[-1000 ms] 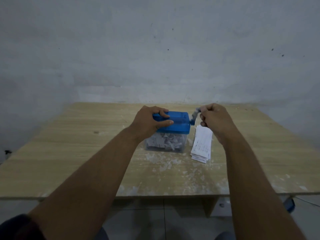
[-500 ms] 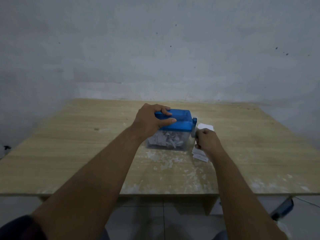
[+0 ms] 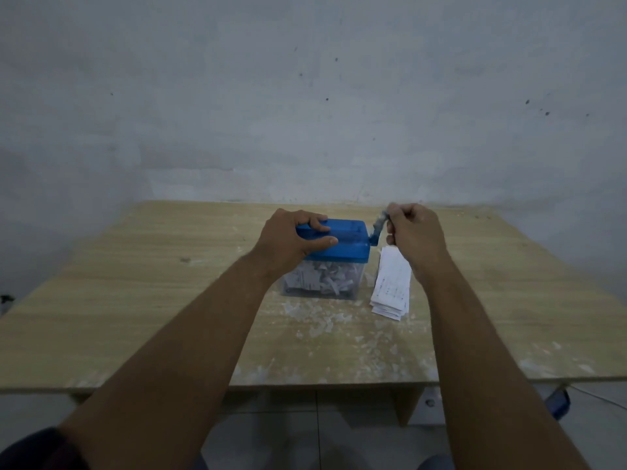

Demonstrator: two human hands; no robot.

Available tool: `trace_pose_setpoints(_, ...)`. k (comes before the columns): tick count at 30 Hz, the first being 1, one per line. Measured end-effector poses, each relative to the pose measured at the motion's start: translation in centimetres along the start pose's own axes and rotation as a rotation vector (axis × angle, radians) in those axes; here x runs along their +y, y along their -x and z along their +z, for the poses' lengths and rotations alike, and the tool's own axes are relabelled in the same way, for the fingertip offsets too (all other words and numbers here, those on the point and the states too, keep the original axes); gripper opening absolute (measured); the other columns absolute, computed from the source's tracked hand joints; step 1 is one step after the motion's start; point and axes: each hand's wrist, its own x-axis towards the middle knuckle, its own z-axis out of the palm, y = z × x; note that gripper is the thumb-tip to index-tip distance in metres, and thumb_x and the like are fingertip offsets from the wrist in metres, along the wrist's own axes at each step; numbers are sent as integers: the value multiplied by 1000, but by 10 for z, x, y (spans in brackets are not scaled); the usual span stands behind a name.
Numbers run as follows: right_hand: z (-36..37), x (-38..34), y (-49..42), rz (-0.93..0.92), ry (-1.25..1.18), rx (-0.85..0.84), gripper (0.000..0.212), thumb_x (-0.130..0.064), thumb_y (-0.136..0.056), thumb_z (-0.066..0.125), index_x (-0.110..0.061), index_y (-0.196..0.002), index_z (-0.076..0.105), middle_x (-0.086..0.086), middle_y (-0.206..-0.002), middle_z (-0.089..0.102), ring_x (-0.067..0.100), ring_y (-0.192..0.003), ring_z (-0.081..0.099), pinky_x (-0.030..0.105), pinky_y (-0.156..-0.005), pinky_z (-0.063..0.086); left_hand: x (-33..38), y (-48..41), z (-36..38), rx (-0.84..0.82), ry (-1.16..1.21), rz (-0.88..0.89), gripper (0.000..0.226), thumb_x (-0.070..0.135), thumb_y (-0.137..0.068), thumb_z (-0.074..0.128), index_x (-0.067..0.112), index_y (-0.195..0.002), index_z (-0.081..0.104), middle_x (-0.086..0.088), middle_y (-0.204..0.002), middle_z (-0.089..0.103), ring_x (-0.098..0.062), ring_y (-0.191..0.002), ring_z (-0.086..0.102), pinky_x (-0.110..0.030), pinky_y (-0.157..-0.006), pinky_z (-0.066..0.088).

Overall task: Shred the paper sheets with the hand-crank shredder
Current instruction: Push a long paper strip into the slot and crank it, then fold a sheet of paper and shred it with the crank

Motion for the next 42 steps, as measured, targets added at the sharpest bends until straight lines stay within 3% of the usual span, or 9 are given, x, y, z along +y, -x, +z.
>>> trace_pose_setpoints(9,22,57,-44,245,70,-64,29,-27,-105,63,-3,-87,66,13,-83,65,23,-74,59,38,-73,58,-2,4,1,15,6,30,15,30,-79,94,24,-88,84,11,-124,75,-1,-112,69,-20,-88,61)
trace_pose_setpoints(14,19,97,-17,320,153,-70,29,-13,-100,57,-5,-73,60,14,-67,57,26,-62,51,39,-60,46,-4,3,3,39,-91,60,18,42,-80,92,30,-90,82,13,-126,74,1,-117,67,-30,-100,60)
trace_pose_setpoints(17,8,104,-1,194,247,-72,39,-33,-101,61,-6,-74,67,9,-64,67,26,-60,58,41,-64,50,-3,3,2,58,-117,70,22,50,-77,91,34,-90,82,14,-122,74,-2,-118,66,-39,-102,60)
trace_pose_setpoints(20,-10,97,16,15,403,-97,23,-36,-104,61,-21,-90,72,-3,-74,71,12,-59,59,28,-59,44,-4,13,4,217,-516,166,28,67,-81,80,44,-97,79,20,-130,63,-11,-125,48,-44,-108,37)
trace_pose_setpoints(23,-30,107,35,-116,467,-58,4,-31,-101,68,-29,-99,71,-12,-82,68,4,-72,58,23,-66,42,0,40,25,392,-694,421,18,50,-86,82,35,-96,79,5,-124,60,-22,-119,50,-45,-98,35)
trace_pose_setpoints(25,-39,123,45,-159,545,-41,6,-27,-99,69,-31,-103,71,-15,-90,65,6,-84,56,28,-74,44,0,62,48,304,-601,534,16,34,-87,84,22,-96,79,2,-109,62,-19,-105,54,-39,-89,43)
trace_pose_setpoints(30,-43,138,52,-230,655,-81,16,-29,-93,71,-31,-109,73,-16,-108,62,6,-103,48,27,-86,37,-6,89,99,-75,-355,287,6,24,-97,75,25,-102,72,14,-95,64,-4,-87,59,-16,-75,48)
trace_pose_setpoints(37,-42,146,48,-247,759,-150,44,-36,-77,74,-31,-121,77,-10,-118,72,15,-104,59,34,-93,49,-15,80,122,-121,-379,47,15,26,-103,66,32,-113,74,14,-87,68,1,-76,62,-12,-68,48)
trace_pose_setpoints(42,-43,147,46,-331,823,-124,32,-38,-89,63,-28,-114,80,-7,-109,77,20,-96,61,35,-84,50,-19,80,116,-103,-253,7,16,19,-100,68,33,-107,74,12,-74,66,-5,-68,62,-22,-63,53)
